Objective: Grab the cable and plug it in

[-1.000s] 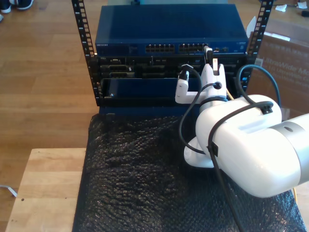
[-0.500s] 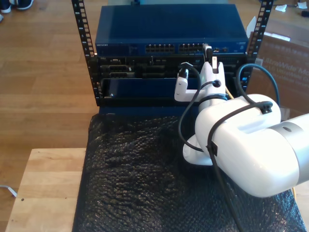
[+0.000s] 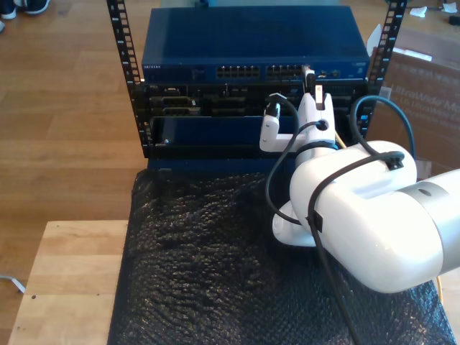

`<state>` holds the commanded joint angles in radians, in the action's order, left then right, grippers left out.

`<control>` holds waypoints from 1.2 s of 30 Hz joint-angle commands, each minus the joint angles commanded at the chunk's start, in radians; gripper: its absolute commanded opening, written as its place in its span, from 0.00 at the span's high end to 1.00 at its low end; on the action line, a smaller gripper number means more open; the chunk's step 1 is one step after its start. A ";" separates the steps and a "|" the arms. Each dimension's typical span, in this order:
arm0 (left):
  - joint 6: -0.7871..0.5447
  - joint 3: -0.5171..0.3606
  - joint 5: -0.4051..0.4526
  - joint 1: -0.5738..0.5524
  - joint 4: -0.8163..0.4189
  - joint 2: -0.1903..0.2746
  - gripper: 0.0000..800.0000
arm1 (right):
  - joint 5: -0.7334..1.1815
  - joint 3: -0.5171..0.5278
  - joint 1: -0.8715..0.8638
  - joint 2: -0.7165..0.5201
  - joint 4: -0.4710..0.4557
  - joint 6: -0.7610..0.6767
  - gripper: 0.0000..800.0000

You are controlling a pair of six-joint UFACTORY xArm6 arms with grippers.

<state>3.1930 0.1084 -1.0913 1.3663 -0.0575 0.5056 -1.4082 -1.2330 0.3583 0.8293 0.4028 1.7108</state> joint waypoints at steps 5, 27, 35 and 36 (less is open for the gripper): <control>0.000 0.000 0.000 0.000 0.000 0.000 0.00 | 0.003 0.000 0.000 0.000 0.000 0.002 1.00; 0.000 0.002 0.000 0.000 0.000 0.000 0.00 | 0.046 -0.061 -0.008 0.017 -0.003 -0.005 1.00; 0.000 0.002 0.002 0.000 0.000 0.000 0.00 | 0.066 -0.006 -0.015 -0.023 -0.011 -0.003 0.59; 0.000 0.002 0.000 0.000 0.000 0.000 0.00 | 0.068 0.009 -0.014 -0.038 -0.011 -0.003 0.56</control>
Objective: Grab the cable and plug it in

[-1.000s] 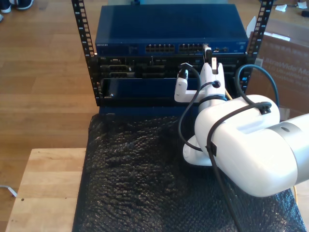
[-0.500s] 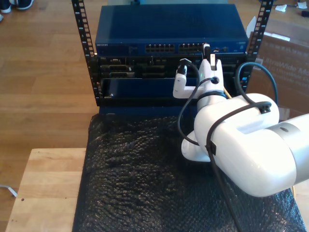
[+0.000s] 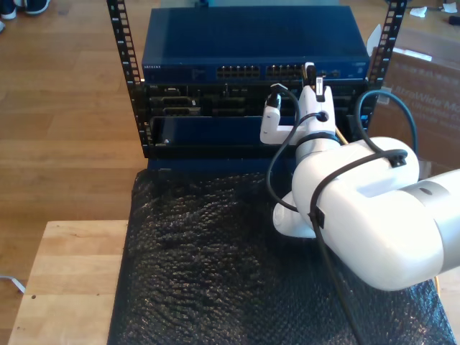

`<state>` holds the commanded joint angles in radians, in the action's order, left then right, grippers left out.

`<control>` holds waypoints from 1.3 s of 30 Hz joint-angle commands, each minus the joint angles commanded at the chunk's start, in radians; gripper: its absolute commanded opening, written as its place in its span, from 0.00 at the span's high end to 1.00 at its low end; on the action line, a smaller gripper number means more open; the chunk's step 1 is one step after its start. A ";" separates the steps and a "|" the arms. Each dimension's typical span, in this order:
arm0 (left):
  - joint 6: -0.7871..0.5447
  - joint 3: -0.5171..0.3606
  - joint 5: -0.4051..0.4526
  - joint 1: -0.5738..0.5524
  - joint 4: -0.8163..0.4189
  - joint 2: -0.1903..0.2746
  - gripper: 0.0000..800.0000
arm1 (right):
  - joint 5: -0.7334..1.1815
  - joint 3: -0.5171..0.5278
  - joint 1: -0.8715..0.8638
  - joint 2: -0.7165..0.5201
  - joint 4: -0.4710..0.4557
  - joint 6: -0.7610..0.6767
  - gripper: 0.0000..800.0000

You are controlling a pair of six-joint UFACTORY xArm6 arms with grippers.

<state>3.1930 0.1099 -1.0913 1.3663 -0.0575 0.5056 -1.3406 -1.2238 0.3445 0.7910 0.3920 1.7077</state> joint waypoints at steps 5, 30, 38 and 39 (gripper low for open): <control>0.000 0.000 0.000 0.000 0.000 0.000 0.00 | 0.043 0.072 0.009 -0.074 0.002 -0.002 0.42; 0.000 -0.002 0.000 0.000 0.000 0.000 0.00 | 0.638 0.548 -0.061 -0.646 -0.021 0.011 0.09; 0.000 -0.002 0.000 0.000 0.000 0.000 0.00 | 0.974 0.566 -0.218 -0.804 -0.075 0.055 0.09; 0.000 0.000 0.002 0.000 0.000 0.000 0.00 | 1.005 0.566 -0.244 -0.819 -0.091 0.072 0.09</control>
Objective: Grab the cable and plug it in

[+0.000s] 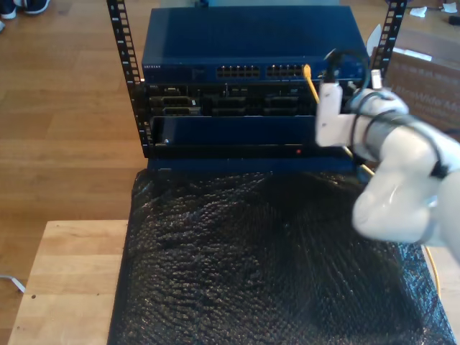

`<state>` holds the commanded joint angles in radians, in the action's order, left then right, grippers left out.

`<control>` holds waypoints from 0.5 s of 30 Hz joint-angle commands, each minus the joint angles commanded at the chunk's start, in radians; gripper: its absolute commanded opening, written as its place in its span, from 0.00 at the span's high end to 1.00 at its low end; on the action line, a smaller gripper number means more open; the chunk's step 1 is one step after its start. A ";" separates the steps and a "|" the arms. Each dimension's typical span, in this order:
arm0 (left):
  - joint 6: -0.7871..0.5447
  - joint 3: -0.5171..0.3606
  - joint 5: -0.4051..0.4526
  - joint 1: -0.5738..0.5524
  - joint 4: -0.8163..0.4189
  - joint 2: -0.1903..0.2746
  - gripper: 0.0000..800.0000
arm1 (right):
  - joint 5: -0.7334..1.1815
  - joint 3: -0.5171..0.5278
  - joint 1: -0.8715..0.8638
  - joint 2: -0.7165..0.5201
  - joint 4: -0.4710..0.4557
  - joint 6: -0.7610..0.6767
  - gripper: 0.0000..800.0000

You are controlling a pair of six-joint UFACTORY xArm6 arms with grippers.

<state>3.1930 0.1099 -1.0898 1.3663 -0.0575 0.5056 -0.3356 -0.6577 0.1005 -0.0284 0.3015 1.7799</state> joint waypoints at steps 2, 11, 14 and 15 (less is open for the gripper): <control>0.000 0.000 -0.002 0.000 0.000 0.000 0.00 | 0.052 0.000 -0.046 -0.025 -0.038 0.037 0.09; 0.000 -0.002 -0.002 0.000 0.000 0.000 0.00 | 0.321 0.000 -0.281 -0.117 -0.203 0.173 0.08; 0.000 -0.002 0.000 0.000 0.000 0.000 0.00 | 0.413 0.002 -0.344 -0.144 -0.221 0.216 0.00; 0.000 0.000 0.000 0.000 0.000 0.000 0.00 | 0.442 0.002 -0.359 -0.157 -0.221 0.239 0.00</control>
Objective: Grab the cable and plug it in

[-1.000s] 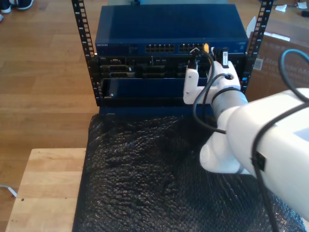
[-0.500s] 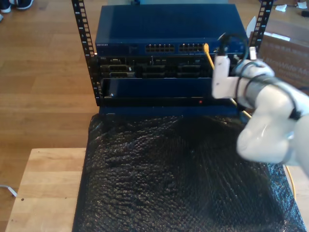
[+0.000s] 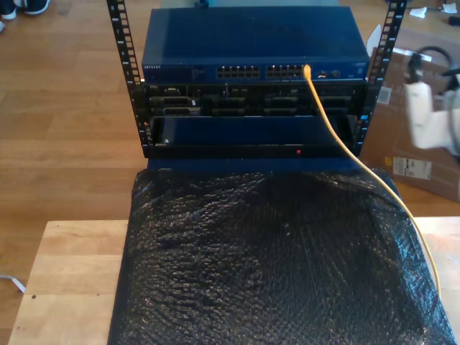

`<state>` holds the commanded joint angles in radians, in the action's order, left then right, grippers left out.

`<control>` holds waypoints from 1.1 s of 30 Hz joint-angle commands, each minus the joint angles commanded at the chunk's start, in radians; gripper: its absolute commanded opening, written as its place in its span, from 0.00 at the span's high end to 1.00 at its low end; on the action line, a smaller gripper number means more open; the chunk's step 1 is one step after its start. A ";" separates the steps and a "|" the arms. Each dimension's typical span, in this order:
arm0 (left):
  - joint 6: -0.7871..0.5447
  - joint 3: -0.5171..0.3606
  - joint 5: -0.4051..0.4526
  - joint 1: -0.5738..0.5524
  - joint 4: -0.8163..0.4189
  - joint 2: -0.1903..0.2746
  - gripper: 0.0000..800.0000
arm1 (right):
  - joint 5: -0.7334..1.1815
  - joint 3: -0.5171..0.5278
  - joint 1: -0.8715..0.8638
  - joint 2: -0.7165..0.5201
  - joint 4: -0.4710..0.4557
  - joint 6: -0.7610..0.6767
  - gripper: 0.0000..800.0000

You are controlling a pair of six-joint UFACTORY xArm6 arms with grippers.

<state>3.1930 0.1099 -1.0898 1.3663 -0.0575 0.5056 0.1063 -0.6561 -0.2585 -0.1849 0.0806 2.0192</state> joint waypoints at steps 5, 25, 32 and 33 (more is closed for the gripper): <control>0.000 -0.002 -0.002 0.000 0.000 0.000 0.00 | 0.155 0.031 -0.101 -0.077 0.003 0.109 0.00; 0.000 -0.002 -0.002 0.000 0.000 0.000 0.00 | 0.875 0.034 -0.483 -0.307 0.005 0.549 0.00; 0.002 0.000 -0.002 0.000 0.000 0.000 0.00 | 0.953 0.035 -0.626 -0.362 -0.002 0.606 0.00; 0.000 0.000 0.000 0.000 0.000 0.000 0.00 | 0.970 0.040 -0.651 -0.370 -0.006 0.618 0.00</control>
<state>3.1930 0.1099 -1.0898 1.3663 -0.0575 0.5056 1.0760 -0.6162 -0.9091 -0.5547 0.0744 2.6376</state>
